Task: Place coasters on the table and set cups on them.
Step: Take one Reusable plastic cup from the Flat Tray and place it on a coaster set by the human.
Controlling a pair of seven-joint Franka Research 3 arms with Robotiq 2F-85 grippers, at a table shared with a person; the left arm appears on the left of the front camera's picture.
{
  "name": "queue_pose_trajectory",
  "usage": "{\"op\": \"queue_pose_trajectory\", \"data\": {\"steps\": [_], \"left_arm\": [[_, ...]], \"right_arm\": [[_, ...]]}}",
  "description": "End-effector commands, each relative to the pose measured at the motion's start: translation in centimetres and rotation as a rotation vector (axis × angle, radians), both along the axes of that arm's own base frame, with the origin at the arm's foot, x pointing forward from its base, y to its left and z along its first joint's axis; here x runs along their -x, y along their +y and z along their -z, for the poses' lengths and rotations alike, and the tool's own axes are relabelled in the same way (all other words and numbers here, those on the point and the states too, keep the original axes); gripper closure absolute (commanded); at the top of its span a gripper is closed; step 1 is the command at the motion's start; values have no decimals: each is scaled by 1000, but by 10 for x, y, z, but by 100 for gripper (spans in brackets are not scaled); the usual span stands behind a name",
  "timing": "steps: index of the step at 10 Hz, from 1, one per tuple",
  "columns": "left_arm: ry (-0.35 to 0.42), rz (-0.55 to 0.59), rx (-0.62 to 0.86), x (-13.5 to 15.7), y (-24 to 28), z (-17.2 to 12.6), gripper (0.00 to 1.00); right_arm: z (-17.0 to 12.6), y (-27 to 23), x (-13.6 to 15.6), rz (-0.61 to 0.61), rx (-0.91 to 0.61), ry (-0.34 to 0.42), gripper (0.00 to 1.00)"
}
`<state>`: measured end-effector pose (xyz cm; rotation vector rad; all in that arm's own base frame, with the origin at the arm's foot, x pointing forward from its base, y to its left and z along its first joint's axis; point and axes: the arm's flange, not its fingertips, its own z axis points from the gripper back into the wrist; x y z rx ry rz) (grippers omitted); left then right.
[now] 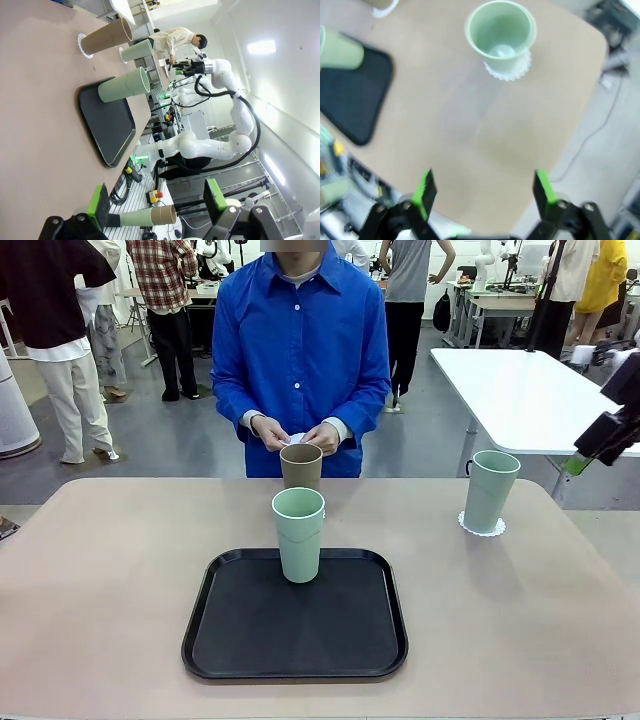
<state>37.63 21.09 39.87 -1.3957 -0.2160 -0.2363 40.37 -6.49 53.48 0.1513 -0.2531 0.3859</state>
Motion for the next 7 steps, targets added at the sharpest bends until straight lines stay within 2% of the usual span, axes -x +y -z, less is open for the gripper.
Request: {"op": "queue_pose_trajectory", "data": {"steps": [1,3,4,5,6,7], "left_arm": [[-8,-1,4,1,2,-2,0],[-8,-1,4,1,2,-2,0],[-8,-1,4,1,2,-2,0],[-8,-1,4,1,2,-2,0],[-8,-1,4,1,2,-2,0],[-8,-1,4,1,2,-2,0]], "right_arm": [[-16,9,42,234,-47,69,0],[-14,11,53,243,-19,158,0],[-19,0,42,208,-38,65,0],[-19,0,42,208,-38,65,0],[-22,3,54,243,-44,113,0],[-20,-31,54,204,-296,107,0]]}}
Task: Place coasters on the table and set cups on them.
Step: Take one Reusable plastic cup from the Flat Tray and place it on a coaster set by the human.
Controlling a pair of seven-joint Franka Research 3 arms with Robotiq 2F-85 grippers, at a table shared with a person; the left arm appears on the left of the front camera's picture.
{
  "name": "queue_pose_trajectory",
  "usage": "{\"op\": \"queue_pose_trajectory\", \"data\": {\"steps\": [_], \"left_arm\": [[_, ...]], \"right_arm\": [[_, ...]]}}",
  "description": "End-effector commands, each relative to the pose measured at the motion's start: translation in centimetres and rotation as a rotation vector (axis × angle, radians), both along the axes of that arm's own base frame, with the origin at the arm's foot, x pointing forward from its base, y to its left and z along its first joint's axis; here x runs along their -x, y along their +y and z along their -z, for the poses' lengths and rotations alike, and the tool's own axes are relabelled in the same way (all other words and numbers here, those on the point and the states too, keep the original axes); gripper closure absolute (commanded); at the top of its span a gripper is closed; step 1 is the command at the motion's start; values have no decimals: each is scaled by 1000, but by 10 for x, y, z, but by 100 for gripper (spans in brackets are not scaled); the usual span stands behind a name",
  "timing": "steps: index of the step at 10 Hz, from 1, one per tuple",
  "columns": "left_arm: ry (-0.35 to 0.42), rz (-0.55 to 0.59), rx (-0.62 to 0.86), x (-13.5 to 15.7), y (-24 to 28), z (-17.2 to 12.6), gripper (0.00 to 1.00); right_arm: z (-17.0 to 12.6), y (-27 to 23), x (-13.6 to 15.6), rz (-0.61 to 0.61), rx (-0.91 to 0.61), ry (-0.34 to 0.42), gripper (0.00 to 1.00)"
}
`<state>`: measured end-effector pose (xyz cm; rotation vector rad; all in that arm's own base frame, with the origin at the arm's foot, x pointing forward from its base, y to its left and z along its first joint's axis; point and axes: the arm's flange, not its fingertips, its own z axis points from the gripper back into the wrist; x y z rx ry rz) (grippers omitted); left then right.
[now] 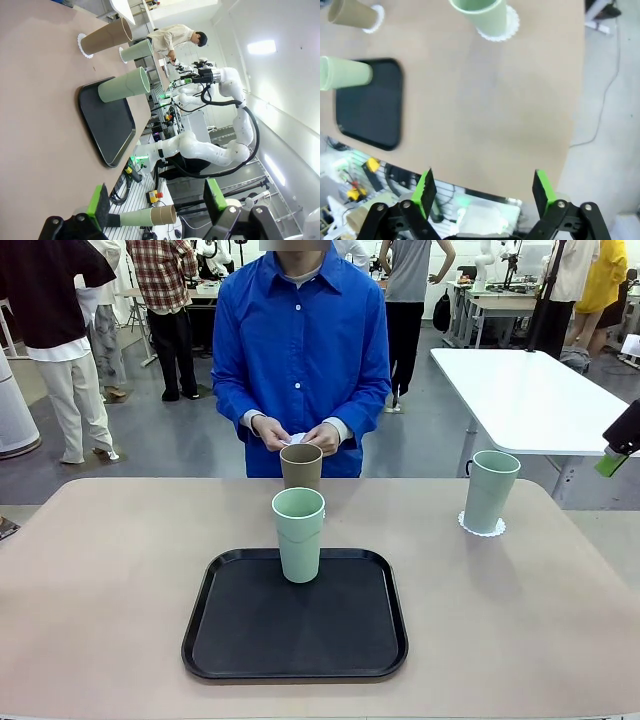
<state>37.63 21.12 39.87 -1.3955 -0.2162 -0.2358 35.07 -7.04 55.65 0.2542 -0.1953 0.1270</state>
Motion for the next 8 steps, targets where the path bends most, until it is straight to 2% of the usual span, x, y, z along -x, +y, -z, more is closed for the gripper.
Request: {"op": "queue_pose_trajectory", "data": {"steps": [1,3,6,8], "left_arm": [[-8,-1,4,0,1,-3,0],[-8,-1,4,0,1,-3,0],[-8,-1,4,0,1,-3,0],[-8,-1,4,0,1,-3,0]], "right_arm": [[0,-66,1,-13,-397,-86,0],[13,-128,-2,17,-681,-120,0],[75,-191,-30,34,-854,-31,0],[113,-216,-45,90,-911,14,0]]}}
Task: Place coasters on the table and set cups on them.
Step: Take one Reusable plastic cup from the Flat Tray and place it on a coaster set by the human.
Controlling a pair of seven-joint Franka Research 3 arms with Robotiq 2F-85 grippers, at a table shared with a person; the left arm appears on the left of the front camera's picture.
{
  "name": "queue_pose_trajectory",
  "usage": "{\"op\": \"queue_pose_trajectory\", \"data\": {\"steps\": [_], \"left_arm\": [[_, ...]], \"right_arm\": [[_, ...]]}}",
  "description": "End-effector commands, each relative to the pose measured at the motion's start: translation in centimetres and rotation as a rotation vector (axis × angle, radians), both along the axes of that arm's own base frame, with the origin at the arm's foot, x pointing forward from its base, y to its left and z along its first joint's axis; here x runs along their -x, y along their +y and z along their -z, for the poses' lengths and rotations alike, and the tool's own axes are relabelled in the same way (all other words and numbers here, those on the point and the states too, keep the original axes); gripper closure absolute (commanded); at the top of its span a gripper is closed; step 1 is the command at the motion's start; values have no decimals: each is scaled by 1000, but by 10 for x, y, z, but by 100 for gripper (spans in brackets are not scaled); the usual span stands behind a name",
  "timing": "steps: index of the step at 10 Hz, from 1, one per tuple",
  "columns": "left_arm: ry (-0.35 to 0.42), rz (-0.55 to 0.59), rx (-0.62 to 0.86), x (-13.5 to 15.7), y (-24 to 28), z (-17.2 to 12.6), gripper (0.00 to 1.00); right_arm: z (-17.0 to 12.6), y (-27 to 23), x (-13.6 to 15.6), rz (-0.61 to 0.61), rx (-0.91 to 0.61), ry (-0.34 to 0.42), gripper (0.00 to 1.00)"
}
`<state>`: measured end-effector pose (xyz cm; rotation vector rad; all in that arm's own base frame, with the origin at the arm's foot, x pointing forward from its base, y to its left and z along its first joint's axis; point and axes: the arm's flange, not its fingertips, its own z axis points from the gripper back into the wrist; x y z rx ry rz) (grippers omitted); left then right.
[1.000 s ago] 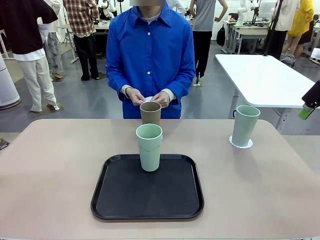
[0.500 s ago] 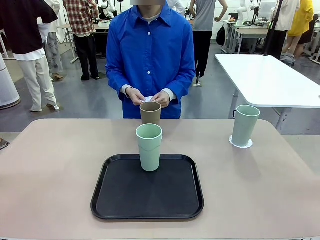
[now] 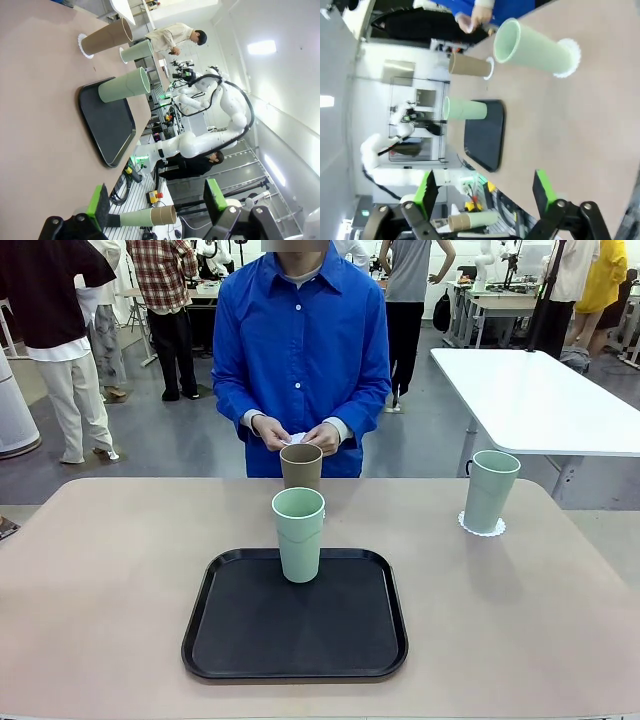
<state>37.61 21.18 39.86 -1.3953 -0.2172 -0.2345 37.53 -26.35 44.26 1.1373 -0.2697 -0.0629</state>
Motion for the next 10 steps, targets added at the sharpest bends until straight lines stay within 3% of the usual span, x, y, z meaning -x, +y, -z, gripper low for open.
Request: {"op": "queue_pose_trajectory", "data": {"steps": [1,7,8,10], "left_arm": [[-9,1,4,0,1,-3,0],[-9,1,4,0,1,-3,0],[-9,1,4,0,1,-3,0],[-9,1,4,0,1,-3,0]], "right_arm": [[10,-30,-23,-38,-30,29,0],[13,-33,-25,-99,-39,-16,0],[14,-35,-27,-58,-30,27,0],[14,-35,-27,-58,-30,27,0]]}}
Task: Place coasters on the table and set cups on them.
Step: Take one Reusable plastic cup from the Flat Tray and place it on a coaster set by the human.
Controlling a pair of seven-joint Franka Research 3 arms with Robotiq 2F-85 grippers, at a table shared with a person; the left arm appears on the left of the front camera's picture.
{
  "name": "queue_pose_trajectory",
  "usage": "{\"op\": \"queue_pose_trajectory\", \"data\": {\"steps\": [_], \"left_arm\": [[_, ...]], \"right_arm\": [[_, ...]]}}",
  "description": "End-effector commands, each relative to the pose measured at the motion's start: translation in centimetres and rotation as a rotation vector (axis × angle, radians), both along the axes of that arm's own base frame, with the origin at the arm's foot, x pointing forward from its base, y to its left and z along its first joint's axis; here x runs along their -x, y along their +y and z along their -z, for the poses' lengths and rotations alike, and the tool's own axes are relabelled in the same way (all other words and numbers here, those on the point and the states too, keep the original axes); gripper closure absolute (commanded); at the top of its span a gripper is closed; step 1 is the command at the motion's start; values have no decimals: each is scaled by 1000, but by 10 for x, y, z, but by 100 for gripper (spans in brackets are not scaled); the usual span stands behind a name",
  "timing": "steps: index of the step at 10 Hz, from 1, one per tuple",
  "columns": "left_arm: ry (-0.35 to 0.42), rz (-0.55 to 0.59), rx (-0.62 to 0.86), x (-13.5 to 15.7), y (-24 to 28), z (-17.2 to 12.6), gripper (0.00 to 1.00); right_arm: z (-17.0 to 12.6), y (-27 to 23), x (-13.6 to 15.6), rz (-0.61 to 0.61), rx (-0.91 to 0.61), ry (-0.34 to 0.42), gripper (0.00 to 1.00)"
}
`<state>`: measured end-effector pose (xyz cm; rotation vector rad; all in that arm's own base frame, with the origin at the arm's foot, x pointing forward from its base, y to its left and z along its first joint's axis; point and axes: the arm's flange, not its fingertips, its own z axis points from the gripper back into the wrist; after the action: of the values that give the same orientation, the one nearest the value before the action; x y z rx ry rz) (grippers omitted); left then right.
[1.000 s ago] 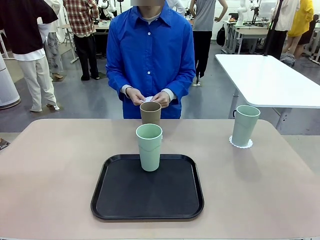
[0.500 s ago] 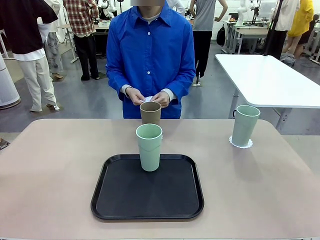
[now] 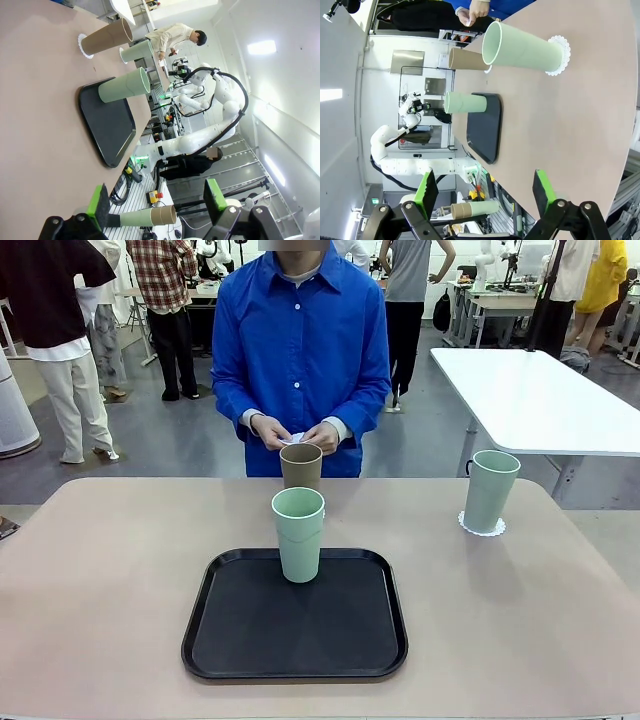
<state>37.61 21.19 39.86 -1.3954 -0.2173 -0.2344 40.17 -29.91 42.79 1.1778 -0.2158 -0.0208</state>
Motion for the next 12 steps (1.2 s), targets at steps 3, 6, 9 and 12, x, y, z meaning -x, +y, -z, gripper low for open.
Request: {"op": "queue_pose_trajectory", "data": {"steps": [3,6,9,12], "left_arm": [[-9,1,4,0,1,-3,0],[-9,1,4,0,1,-3,0],[-9,1,4,0,1,-3,0],[-9,1,4,0,1,-3,0]], "right_arm": [[0,0,0,6,4,9,0],[0,0,0,6,4,9,0],[0,0,0,6,4,9,0],[0,0,0,6,4,9,0]]}}
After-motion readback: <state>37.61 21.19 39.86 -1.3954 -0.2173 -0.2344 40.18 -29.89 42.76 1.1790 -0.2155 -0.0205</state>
